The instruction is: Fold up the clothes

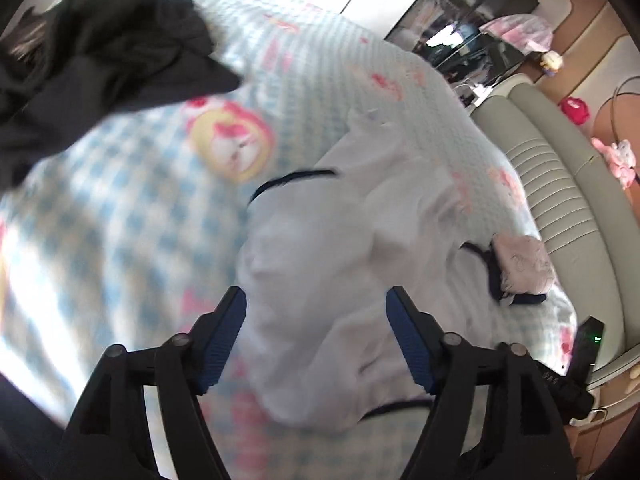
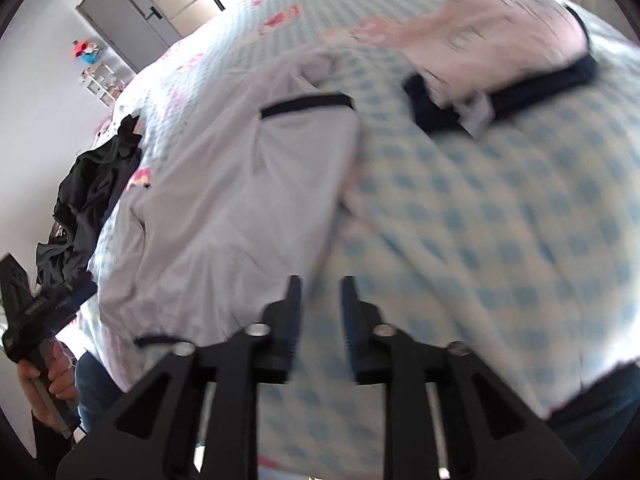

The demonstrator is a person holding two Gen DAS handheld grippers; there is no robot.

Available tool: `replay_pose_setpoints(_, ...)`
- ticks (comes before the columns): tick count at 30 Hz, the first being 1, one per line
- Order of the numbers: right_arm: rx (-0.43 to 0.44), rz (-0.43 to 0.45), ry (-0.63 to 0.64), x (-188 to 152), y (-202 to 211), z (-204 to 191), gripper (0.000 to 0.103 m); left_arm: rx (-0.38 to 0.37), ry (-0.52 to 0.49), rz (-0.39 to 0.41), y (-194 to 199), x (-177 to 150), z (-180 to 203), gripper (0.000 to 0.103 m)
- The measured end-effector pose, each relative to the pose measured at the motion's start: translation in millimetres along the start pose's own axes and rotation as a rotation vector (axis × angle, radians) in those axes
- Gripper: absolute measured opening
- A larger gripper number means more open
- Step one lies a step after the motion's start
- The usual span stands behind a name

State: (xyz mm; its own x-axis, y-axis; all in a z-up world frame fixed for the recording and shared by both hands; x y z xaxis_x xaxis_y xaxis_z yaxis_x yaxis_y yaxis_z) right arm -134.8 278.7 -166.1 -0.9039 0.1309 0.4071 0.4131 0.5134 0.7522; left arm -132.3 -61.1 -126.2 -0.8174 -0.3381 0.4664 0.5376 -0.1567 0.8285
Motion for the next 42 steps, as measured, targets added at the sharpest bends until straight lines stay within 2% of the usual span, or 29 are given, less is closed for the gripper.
replay_pose_setpoints(1, 0.009, -0.012, 0.004, 4.4, -8.0, -2.7, 0.066, 0.008, -0.042, -0.024, -9.1, -1.2, 8.2, 0.078)
replay_pose_setpoints(2, 0.022, -0.030, 0.004, 6.9, -16.7, -4.9, 0.071, 0.016, -0.090, -0.055, -20.3, -3.7, 17.5, 0.079)
replay_pose_setpoints(3, 0.033, -0.060, 0.007, 5.3, -28.2, -6.6, 0.071, 0.020, -0.124, -0.091, -32.0, -10.0, 25.2, 0.078)
replay_pose_setpoints(4, 0.042, -0.094, 0.011, 2.8, -40.4, -8.2, 0.069, 0.019, -0.145, -0.149, -46.6, -19.5, 30.0, 0.063)
replay_pose_setpoints(5, 0.052, -0.128, 0.015, 0.4, -52.4, -9.7, 0.042, 0.025, -0.153, -0.204, -58.3, -27.3, 31.2, 0.020)
replay_pose_setpoints(6, 0.047, -0.129, 0.019, -1.6, -55.4, -10.4, 0.022, 0.037, -0.149, -0.211, -60.7, -29.2, 27.4, 0.005)
replay_pose_setpoints(7, 0.040, -0.122, 0.024, -3.4, -56.2, -10.7, 0.014, 0.050, -0.142, -0.201, -60.2, -29.2, 22.2, 0.007)
replay_pose_setpoints(9, 0.024, -0.109, 0.032, -7.0, -57.7, -11.5, 0.011, 0.030, -0.083, -0.138, -43.8, -20.6, 7.6, 0.006)
replay_pose_setpoints(12, 0.002, -0.038, 0.066, -4.6, -28.3, -11.3, 0.009, 0.050, -0.001, -0.039, -11.6, -6.9, -24.5, 0.006)
replay_pose_setpoints(15, 0.000, 0.014, 0.038, -7.1, -2.2, -4.6, 0.008, 0.057, 0.076, 0.024, 20.8, -6.1, -56.5, 0.006)
replay_pose_setpoints(19, 0.014, 0.057, -0.062, -29.2, 23.2, 11.1, 0.008, 0.065, 0.185, 0.004, 37.4, -33.8, -89.3, 0.006)
replay_pose_setpoints(21, 0.019, 0.052, -0.134, -47.4, 28.8, 25.1, 0.008, 0.079, 0.210, -0.043, 28.4, -50.8, -99.4, 0.007)
replay_pose_setpoints(22, -0.025, 0.045, -0.147, -57.0, 33.1, 32.8, 0.006, 0.087, 0.220, -0.069, 22.7, -59.6, -103.9, 0.008)
replay_pose_setpoints(23, -0.079, 0.038, -0.157, -67.1, 38.4, 40.5, 0.006, 0.076, 0.234, -0.098, 17.4, -66.8, -106.8, 0.014)
replay_pose_setpoints(24, -0.097, 0.029, -0.161, -72.1, 41.7, 45.5, 0.006, 0.049, 0.255, -0.119, 12.8, -71.4, -108.1, 0.020)
replay_pose_setpoints(25, -0.106, 0.019, -0.163, -75.7, 44.6, 50.0, 0.007, 0.031, 0.272, -0.109, 12.5, -72.0, -110.2, 0.042)
replay_pose_setpoints(26, -0.081, 0.020, -0.170, -75.7, 47.6, 50.9, 0.009, 0.019, 0.288, -0.088, 13.6, -71.4, -112.6, 0.056)
replay_pose_setpoints(28, -0.015, 0.027, -0.185, -73.8, 54.0, 50.8, 0.009, 0.001, 0.313, -0.060, 11.7, -67.7, -116.6, 0.057)
replay_pose_setpoints(30, 0.016, 0.019, -0.173, -63.1, 44.2, 43.7, 0.018, -0.006, 0.327, -0.055, 2.6, -59.5, -118.5, 0.057)
replay_pose_setpoints(32, 0.045, 0.009, -0.158, -51.5, 32.7, 35.8, 0.030, -0.024, 0.328, -0.120, -15.1, -54.4, -117.6, 0.064)
replay_pose_setpoints(33, 0.059, 0.004, -0.150, -45.7, 27.0, 31.8, 0.036, -0.033, 0.323, -0.148, -21.5, -52.8, -115.1, 0.064)
replay_pose_setpoints(34, 0.073, -0.001, -0.143, -39.9, 21.3, 27.9, 0.047, -0.043, 0.322, -0.158, -25.6, -48.4, -111.4, 0.064)
replay_pose_setpoints(35, 0.087, -0.006, -0.135, -34.1, 15.6, 23.9, 0.052, -0.049, 0.319, -0.158, -28.2, -43.6, -108.2, 0.064)
replay_pose_setpoints(36, 0.097, -0.015, -0.133, -31.6, 8.5, 21.3, 0.053, -0.047, 0.305, -0.159, -30.3, -39.9, -105.4, 0.064)
replay_pose_setpoints(37, 0.101, -0.033, -0.135, -27.8, -3.8, 21.2, 0.053, -0.043, 0.287, -0.160, -32.2, -36.4, -102.5, 0.062)
replay_pose_setpoints(38, 0.089, -0.037, -0.126, -26.2, -9.0, 20.1, 0.051, -0.024, 0.264, -0.156, -33.5, -33.9, -100.5, 0.048)
replay_pose_setpoints(39, 0.074, -0.037, -0.114, -25.2, -12.2, 18.6, 0.043, 0.010, 0.240, -0.136, -31.3, -32.1, -99.8, 0.032)
replay_pose_setpoints(40, 0.059, -0.038, -0.102, -24.2, -15.4, 17.0, 0.018, 0.047, 0.215, -0.112, -27.9, -30.4, -99.5, 0.003)
replay_pose_setpoints(42, 0.046, -0.021, -0.087, -21.5, -14.7, 12.9, 0.011, 0.107, 0.176, -0.059, -18.4, -26.6, -99.9, 0.003)
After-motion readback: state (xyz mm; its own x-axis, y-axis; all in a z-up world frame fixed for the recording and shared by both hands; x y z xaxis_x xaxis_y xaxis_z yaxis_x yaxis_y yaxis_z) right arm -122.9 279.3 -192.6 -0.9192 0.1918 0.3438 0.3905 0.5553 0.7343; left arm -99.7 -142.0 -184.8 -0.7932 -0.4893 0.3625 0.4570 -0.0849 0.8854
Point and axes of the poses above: each gripper's, at about its wrist camera, not at the fingertips, and y roughly against the way its jaws point, z to its right, x to its top, the point moved 8 cm from there along -y, roughly the way its jaws point, and after that the axes turned 12 degrees about x, right-handed, at the moved point
